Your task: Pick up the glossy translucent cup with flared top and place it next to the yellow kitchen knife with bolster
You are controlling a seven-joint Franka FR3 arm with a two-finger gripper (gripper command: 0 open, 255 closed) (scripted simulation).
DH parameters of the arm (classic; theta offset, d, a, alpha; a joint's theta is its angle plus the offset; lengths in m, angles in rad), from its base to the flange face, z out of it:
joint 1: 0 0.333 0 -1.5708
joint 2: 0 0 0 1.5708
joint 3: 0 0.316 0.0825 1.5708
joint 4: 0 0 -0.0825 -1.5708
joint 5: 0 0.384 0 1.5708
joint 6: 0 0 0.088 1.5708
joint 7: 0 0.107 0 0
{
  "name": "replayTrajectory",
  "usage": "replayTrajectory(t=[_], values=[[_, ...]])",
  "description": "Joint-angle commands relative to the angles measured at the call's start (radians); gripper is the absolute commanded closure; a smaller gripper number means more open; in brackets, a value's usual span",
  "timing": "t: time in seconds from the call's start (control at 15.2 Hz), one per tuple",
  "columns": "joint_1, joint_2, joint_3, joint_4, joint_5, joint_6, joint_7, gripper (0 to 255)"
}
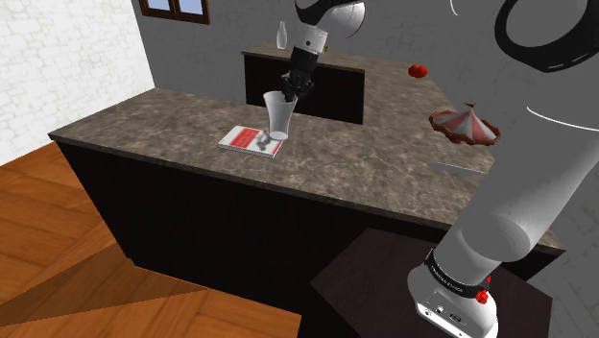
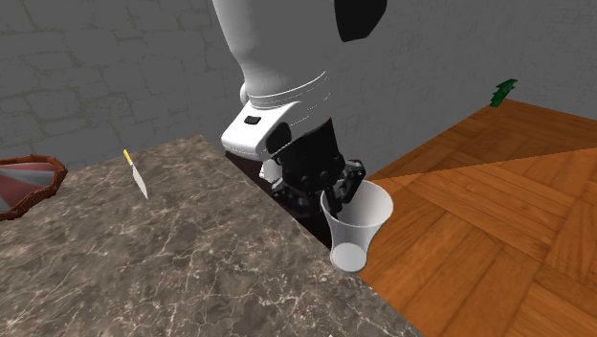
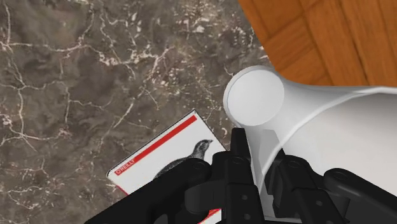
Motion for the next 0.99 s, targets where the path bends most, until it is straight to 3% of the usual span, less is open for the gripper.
replayTrajectory(t=[0.0,0.66,0.92], values=[[0.000,-0.003,0.000,0.022,-0.002,-0.024,0.007,255],[-0.003,-0.004,-0.003,0.151,-0.011,-0.151,0.039,255],[-0.029,-0.141,-0.028,-0.010,-0.017,-0.141,-0.015,255]])
